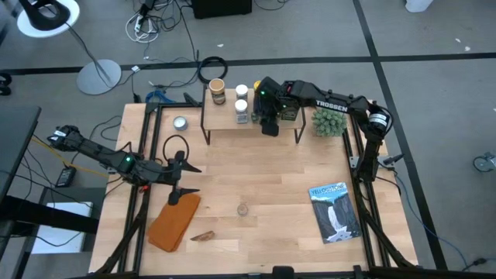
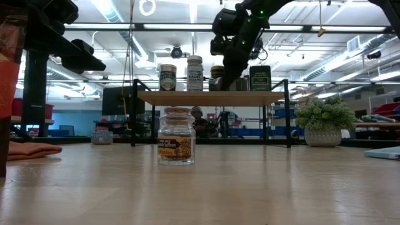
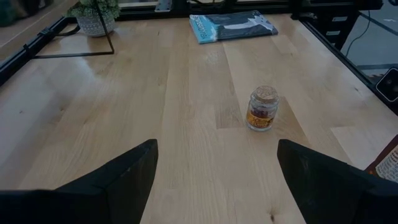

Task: Shelf spices
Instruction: Put the green seasoning bottle on the shelf

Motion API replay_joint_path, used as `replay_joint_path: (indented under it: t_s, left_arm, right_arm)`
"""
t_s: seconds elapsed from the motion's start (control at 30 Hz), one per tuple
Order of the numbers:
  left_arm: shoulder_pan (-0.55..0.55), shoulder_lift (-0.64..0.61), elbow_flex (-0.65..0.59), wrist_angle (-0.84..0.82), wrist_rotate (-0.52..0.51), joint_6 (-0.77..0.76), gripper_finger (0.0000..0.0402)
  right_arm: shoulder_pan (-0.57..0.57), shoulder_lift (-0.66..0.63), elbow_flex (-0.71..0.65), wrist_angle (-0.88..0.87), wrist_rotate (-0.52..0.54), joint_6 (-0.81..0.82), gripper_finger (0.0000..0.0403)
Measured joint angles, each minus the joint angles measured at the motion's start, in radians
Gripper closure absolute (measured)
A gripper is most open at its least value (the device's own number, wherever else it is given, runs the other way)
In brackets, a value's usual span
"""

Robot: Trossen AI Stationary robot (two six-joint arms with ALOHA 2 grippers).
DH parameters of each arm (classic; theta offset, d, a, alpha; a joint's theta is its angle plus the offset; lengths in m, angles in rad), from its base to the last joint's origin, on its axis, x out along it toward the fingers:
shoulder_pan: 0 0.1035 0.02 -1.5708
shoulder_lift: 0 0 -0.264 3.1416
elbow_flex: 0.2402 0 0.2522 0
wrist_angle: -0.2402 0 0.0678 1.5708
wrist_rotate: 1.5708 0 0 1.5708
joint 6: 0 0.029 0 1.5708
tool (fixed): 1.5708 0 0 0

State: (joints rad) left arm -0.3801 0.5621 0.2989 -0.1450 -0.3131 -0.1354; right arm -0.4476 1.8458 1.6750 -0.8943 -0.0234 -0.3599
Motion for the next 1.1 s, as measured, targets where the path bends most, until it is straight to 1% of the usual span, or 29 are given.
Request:
replay_joint_path:
  t_s: [0.07, 0.1, 0.23, 0.37, 0.5, 0.6, 0.77, 0.87, 0.97, 1.03, 1.1]
  left_arm:
    - [0.000, 0.000, 0.000, -0.001, 0.000, 0.000, 0.0066]
    - [0.000, 0.000, 0.000, -0.001, 0.000, 0.000, 0.0066]
    - [0.000, 0.000, 0.000, -0.001, 0.000, 0.000, 0.0066]
    - [0.000, 0.000, 0.000, -0.001, 0.000, 0.000, 0.0066]
    - [0.000, 0.000, 0.000, -0.001, 0.000, 0.000, 0.0066]
    - [0.000, 0.000, 0.000, -0.001, 0.000, 0.000, 0.0066]
    - [0.000, 0.000, 0.000, -0.002, 0.000, 0.000, 0.0066]
    - [0.000, 0.000, 0.000, -0.002, 0.000, 0.000, 0.0066]
    - [0.000, 0.000, 0.000, -0.002, 0.000, 0.000, 0.0066]
    - [0.000, 0.000, 0.000, -0.002, 0.000, 0.000, 0.0066]
    - [0.000, 0.000, 0.000, -0.002, 0.000, 0.000, 0.0066]
  right_arm:
    - [0.006, 0.000, 0.005, -0.009, 0.000, 0.000, 0.0204]
    - [0.010, 0.000, 0.005, -0.009, 0.002, 0.000, 0.0209]
    - [0.030, -0.017, 0.005, -0.019, 0.003, 0.000, 0.0209]
    - [0.056, -0.069, 0.005, -0.019, 0.020, 0.005, 0.0209]
    - [0.092, -0.132, 0.005, -0.021, 0.034, 0.064, 0.0209]
    - [0.139, -0.183, 0.005, -0.037, 0.045, 0.121, 0.0209]
    - [0.252, -0.243, -0.009, -0.099, 0.077, 0.195, 0.0209]
    - [0.338, -0.282, -0.082, -0.087, 0.147, 0.268, 0.0209]
    - [0.430, -0.341, -0.230, -0.011, 0.250, 0.370, 0.0209]
    - [0.493, -0.404, -0.376, 0.104, 0.306, 0.457, 0.0209]
    - [0.562, -0.477, -0.556, 0.317, 0.367, 0.532, 0.0209]
